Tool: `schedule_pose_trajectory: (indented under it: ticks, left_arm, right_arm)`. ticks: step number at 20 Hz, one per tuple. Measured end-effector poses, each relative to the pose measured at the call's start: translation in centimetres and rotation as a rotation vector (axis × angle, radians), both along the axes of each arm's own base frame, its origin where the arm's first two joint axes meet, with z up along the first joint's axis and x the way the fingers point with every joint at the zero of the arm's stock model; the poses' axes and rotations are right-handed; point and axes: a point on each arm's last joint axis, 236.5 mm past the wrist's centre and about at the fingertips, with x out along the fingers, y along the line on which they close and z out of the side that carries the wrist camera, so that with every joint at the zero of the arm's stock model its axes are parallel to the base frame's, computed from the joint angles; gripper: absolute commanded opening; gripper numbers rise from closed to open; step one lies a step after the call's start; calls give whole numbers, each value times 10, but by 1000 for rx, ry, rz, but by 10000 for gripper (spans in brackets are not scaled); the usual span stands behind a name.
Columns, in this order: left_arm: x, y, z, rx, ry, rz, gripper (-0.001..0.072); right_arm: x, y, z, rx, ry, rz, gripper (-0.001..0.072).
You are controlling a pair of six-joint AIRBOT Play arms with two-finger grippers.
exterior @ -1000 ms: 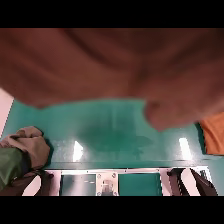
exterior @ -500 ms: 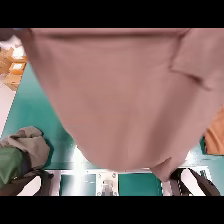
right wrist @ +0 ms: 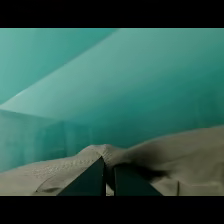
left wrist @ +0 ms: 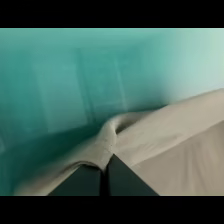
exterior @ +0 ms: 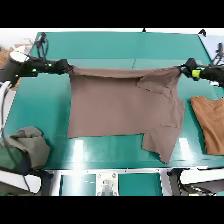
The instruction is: Fold the shirts.
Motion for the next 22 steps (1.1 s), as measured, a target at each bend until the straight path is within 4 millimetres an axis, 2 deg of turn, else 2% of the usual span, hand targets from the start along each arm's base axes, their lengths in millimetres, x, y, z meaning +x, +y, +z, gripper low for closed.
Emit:
schedule_pose_trajectory:
  ticks: [2,4,9,13,15,17,22]
  left_arm:
    - [19,1,-7,-7,-3,15,23]
    - [34,3,-6,-12,-21,34,23]
    - [61,10,18,-22,-97,90,23]
    - [69,12,29,-22,-126,103,23]
    - [66,12,23,-4,-109,85,23]
    - [56,13,9,33,-59,58,23]
    - [13,17,-57,121,146,-11,24]
  right_arm:
    - [23,-3,-12,32,10,7,22]
    - [41,-6,-11,42,-2,14,22]
    - [72,-17,26,26,-101,-4,22]
    - [79,-21,37,18,-126,-10,22]
    - [75,-21,29,-3,-95,5,22]
    - [63,-23,12,-51,-20,37,21]
    - [12,-42,-43,-211,253,120,21]
